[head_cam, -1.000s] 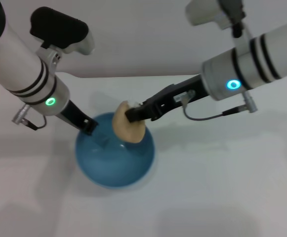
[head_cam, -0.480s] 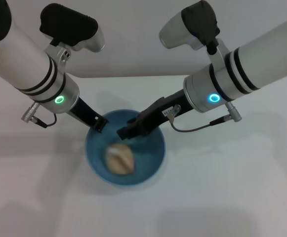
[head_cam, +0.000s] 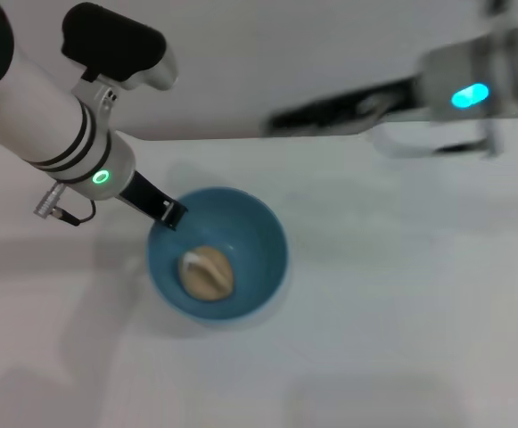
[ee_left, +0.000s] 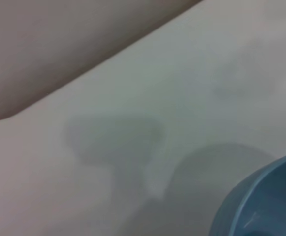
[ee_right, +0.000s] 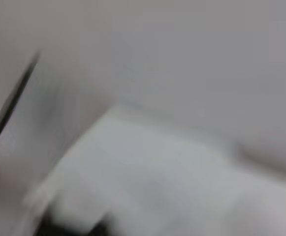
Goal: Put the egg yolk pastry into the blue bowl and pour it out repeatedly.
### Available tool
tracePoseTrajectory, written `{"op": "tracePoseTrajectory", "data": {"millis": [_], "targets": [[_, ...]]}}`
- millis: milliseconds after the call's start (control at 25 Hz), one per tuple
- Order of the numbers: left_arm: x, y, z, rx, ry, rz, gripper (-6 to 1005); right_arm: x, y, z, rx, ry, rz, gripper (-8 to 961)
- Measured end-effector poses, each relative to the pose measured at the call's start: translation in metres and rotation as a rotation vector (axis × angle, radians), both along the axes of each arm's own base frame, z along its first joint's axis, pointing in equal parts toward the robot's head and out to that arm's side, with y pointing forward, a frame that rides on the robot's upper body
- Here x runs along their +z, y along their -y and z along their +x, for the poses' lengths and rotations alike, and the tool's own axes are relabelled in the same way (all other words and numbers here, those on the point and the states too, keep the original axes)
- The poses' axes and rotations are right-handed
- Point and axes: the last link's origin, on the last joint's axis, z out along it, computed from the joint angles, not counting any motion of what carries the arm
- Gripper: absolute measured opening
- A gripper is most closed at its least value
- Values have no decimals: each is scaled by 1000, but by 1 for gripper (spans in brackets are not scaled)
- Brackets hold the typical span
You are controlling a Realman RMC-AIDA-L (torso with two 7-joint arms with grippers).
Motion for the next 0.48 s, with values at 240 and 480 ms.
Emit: {"op": "tracePoseTrajectory", "data": {"millis": [240, 480], "targets": [[1, -6, -12, -58, -48, 72, 27, 69, -4, 82, -238, -109, 340, 391], [-8, -11, 6, -213, -61, 118, 27, 58, 24, 172, -428, -61, 456, 391]]}}
